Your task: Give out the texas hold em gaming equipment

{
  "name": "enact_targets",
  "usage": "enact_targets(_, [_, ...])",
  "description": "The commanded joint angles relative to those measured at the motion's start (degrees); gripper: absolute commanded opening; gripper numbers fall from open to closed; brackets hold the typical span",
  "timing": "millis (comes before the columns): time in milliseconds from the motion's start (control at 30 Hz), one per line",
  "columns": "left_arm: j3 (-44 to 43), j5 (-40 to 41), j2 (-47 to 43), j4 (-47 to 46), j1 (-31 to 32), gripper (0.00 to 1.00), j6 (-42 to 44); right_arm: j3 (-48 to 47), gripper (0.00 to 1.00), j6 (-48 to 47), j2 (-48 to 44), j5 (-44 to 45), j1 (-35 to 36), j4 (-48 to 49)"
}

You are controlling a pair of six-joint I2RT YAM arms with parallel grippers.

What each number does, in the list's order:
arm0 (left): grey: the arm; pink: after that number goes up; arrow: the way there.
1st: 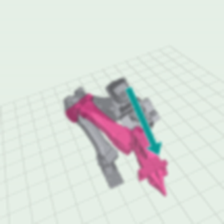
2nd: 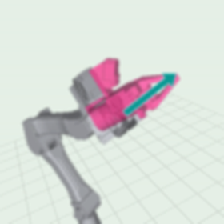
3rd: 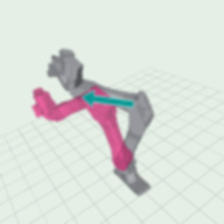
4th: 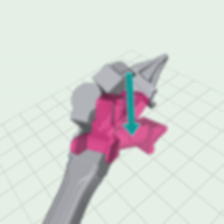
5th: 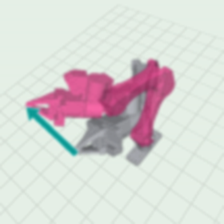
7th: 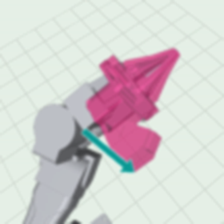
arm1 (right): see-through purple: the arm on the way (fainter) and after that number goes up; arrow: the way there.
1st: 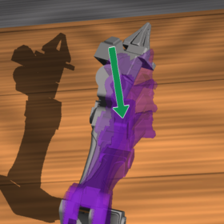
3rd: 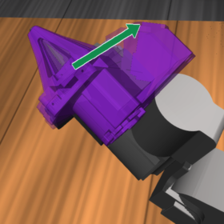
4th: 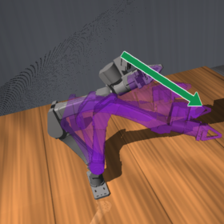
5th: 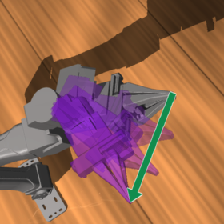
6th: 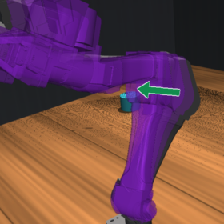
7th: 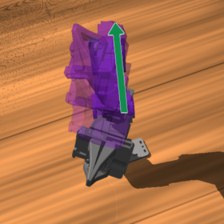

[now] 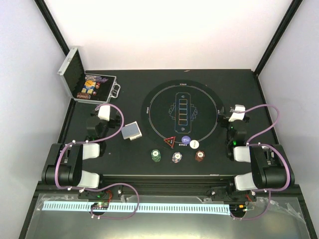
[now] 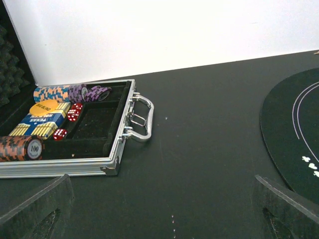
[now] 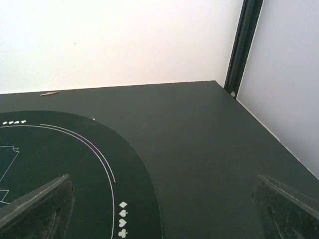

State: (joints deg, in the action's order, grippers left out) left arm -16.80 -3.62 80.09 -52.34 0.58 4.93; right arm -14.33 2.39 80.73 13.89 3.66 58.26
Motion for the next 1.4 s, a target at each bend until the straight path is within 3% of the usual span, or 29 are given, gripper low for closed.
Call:
enact_targets(0, [-1.05,0.4,-0.64,-1.07,-0.05,0.99,-0.42,-0.79,1.0,-0.64,-0.53,0.26,-0.08,2.39])
enact_targets(200, [-1.3,0.21,-0.56,-1.01,-0.03,0.99,-0.43,-1.31,1.0,1.53,-0.61,1.02,-1.21,1.41])
enact_targets(300, [-2.02,-3.94,-1.62,-0.83,-1.13,0.99,-0.16,-1.54,1.0,2.6,-3.07,2.91,-1.51,-1.16])
enact_targets(367, [-7.05,-4.72,-3.75,11.1,-1.46,0.99,-0.14,-4.09,1.0,3.99,-6.98,7.18,-1.51,-7.54])
enact_targets(433, [-13.46,-4.48,-5.26,23.73,-2.13,0.99,-0.46,-9.86,1.0,7.46,-12.2,12.17,-1.59,-22.54])
enact_targets(533, [-22.97,-9.73,-6.35,38.96,-4.97,0.99,-0.58,-19.23,1.0,6.39,-16.67,10.81,-1.64,-40.52])
enact_targets(667, [-35.02,-17.93,-8.17,59.3,-8.9,0.99,1.55,-30.55,1.0,22.14,-17.6,12.44,-1.69,-57.97])
enact_targets(733, [-39.49,-20.7,-8.36,67.12,-10.93,0.99,1.77,-35.75,1.0,24.31,-17.18,5.14,-2.06,-67.46])
enact_targets(833, [-44.0,-25.44,-8.63,77.37,-13.57,0.99,3.54,-39.06,1.0,23.03,-15.62,-12.13,-1.43,-73.69])
enact_targets(867, [-44.38,-26.72,-9.16,78.78,-14.23,0.99,4.08,-39.13,1.0,23.68,-15.47,-13.86,0.36,-74.83])
enact_targets(1000, [-44.2,-27.0,-11.55,82.48,-14.89,0.99,7.11,-40.88,1.0,22.83,-12.51,-2.37,20.29,-81.83])
enact_targets(1100, [-43.69,-26.65,-12.84,84.49,-14.93,0.99,8.19,-42.78,1.0,25.49,-7.16,1.01,31.86,-87.72])
enact_targets(1233, [-43.56,-25.99,-13.43,86.5,-15.0,0.99,8.91,-43.11,0.96,29.35,-0.99,1.18,42.24,-90.15])
enact_targets(1367, [-44.48,-25.91,-13.44,88.74,-15.02,0.99,9.7,-43.9,0.9,32.36,5.18,0.15,48.06,-91.26])
